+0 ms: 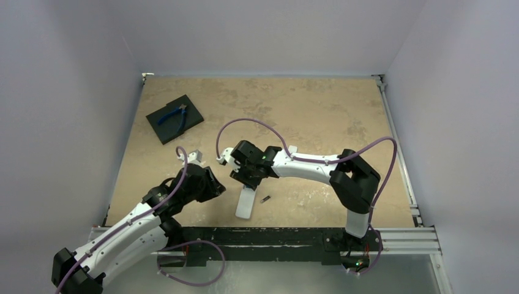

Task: Load the batteries into the remote control
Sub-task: Load the battery into the remote control.

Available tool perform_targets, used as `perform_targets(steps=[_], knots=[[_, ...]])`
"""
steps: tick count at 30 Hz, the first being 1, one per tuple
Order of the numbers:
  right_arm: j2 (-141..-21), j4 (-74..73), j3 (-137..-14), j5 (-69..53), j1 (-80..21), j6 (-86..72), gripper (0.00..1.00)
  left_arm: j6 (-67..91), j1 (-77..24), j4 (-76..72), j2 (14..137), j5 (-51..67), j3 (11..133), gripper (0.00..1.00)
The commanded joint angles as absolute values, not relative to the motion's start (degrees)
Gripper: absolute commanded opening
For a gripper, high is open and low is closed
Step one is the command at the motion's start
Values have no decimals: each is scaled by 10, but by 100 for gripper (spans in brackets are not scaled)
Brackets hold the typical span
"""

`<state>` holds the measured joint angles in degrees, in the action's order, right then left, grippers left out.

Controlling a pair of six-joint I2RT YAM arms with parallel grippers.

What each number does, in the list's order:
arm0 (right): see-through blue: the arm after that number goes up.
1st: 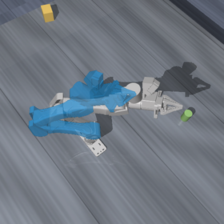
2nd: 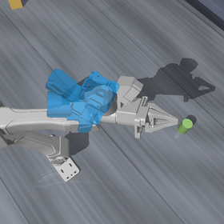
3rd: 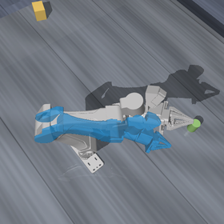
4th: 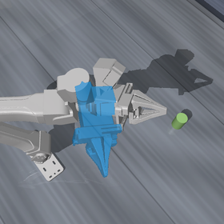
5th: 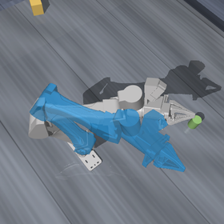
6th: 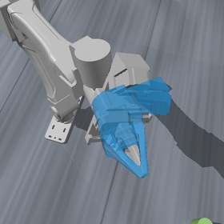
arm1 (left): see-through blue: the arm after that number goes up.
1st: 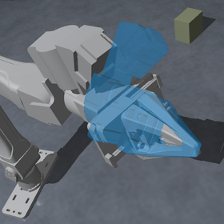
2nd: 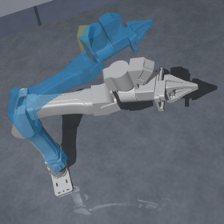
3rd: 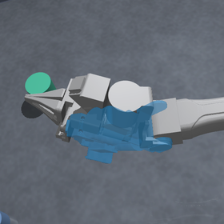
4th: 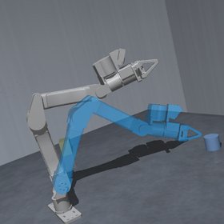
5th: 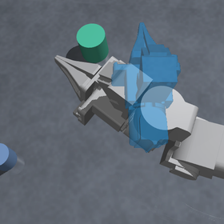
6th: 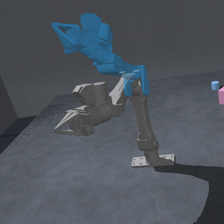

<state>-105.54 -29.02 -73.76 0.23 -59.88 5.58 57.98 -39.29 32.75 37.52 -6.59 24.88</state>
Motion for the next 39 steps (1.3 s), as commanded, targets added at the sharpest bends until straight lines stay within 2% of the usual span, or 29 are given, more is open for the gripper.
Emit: perform_targets(steps=[1, 31, 39], knots=[[-1062, -273, -757, -20, -598, 61, 40, 581, -390, 307, 375, -62, 261, 39], [-1089, -262, -763, -18, -598, 54, 39, 581, -390, 316, 369, -67, 260, 40], [-1092, -263, -764, -19, -598, 54, 35, 580, -390, 316, 368, -68, 259, 40]])
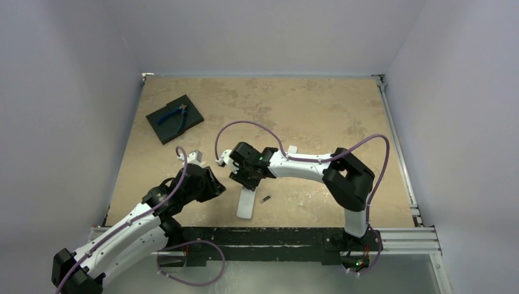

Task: Load the batteries into the remote control
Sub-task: Load the battery into the remote control.

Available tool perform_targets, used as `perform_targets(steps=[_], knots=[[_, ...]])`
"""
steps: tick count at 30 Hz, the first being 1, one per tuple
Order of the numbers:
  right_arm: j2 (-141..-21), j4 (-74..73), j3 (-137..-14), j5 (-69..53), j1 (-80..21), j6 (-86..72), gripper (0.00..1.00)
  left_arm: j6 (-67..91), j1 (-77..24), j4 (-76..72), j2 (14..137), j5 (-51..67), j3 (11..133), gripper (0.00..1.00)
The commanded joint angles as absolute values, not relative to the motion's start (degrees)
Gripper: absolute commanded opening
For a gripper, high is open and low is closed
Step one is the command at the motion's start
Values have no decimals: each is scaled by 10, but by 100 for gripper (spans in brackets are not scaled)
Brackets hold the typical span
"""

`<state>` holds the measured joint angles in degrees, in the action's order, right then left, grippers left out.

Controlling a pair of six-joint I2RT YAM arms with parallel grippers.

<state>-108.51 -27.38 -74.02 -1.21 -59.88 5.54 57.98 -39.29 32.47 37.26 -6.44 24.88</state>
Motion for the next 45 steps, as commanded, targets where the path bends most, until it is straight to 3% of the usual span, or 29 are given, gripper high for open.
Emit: perform_targets(steps=[1, 5, 10, 26, 45], knots=[[-1093, -263, -764, -18, -598, 54, 33, 580, -390, 317, 368, -67, 259, 40], [-1096, -266, -766, -18, -598, 54, 28, 580, -390, 317, 368, -68, 258, 40], [-1094, -266, -766, -18, -598, 54, 27, 580, -390, 317, 368, -68, 258, 40], [-1074, -258, -765, -26, -598, 54, 36, 579, -390, 312, 373, -66, 257, 40], [-959, -239, -698, 34, -598, -24, 38, 568, -390, 246, 423, -49, 237, 39]])
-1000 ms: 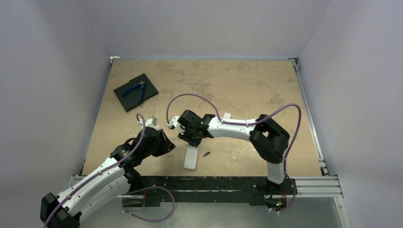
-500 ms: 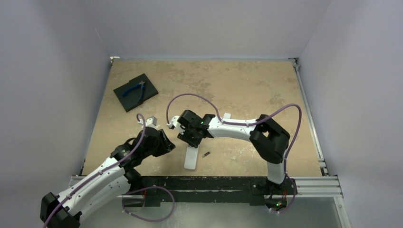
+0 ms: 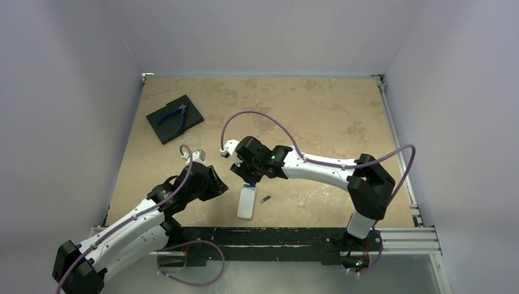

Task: Load the batteries into the remote control
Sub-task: Load the battery into the remote control, then adjust the remote control at the center of the board.

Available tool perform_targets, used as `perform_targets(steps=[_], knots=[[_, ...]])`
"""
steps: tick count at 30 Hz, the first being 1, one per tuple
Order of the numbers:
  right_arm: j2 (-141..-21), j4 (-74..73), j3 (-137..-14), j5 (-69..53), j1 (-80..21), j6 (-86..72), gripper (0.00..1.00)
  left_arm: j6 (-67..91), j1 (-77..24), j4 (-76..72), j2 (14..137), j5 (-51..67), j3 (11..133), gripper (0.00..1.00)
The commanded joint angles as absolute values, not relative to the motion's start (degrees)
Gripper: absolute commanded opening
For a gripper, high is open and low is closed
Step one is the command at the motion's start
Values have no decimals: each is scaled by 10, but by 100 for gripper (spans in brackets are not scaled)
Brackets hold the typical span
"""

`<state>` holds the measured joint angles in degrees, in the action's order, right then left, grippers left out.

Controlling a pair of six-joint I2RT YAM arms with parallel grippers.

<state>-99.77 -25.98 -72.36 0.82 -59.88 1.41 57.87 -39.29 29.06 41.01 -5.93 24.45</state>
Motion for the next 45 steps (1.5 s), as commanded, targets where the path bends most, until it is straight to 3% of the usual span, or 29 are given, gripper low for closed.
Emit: perform_targets(steps=[1, 18, 32, 45], knots=[[-952, -234, -691, 37, -598, -31, 38, 566, -390, 242, 429, -48, 237, 39], [-829, -94, -537, 38, -592, -226, 25, 520, -389, 117, 567, -24, 236, 30], [-799, -14, -459, 70, -591, -360, 26, 486, -388, 41, 684, -3, 253, 12], [-815, -3, -436, 116, -590, -434, 31, 479, -387, 13, 724, 10, 267, 10]])
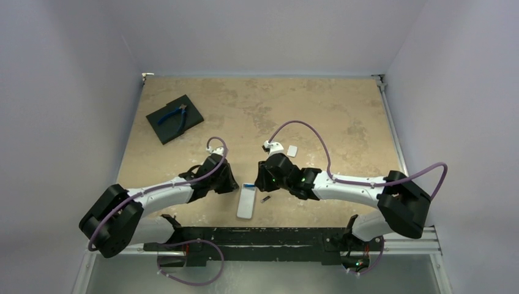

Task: Load the batteries into the remote control
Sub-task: Adjust the remote control at the center of the board.

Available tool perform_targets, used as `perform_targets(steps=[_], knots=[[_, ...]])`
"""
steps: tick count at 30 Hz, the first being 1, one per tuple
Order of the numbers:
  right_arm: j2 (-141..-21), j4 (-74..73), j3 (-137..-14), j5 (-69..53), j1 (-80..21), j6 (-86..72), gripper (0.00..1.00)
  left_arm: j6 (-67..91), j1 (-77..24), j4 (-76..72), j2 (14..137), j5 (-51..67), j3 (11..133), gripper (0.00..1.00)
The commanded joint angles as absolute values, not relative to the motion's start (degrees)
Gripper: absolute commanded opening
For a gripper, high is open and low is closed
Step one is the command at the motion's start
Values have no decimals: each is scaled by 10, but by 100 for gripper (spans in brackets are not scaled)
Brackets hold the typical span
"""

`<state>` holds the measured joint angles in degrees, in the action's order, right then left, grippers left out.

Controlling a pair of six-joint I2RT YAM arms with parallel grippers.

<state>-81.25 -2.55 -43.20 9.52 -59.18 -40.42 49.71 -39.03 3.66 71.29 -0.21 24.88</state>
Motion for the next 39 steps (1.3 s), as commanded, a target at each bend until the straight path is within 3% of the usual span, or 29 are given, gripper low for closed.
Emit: perform_targets(steps=[1, 39], knots=[[-820, -3, -438, 115, -590, -436, 31, 479, -387, 12, 726, 11, 268, 10], [-911, -3, -491, 110, -588, -451, 24, 470, -387, 12, 732, 25, 277, 4]])
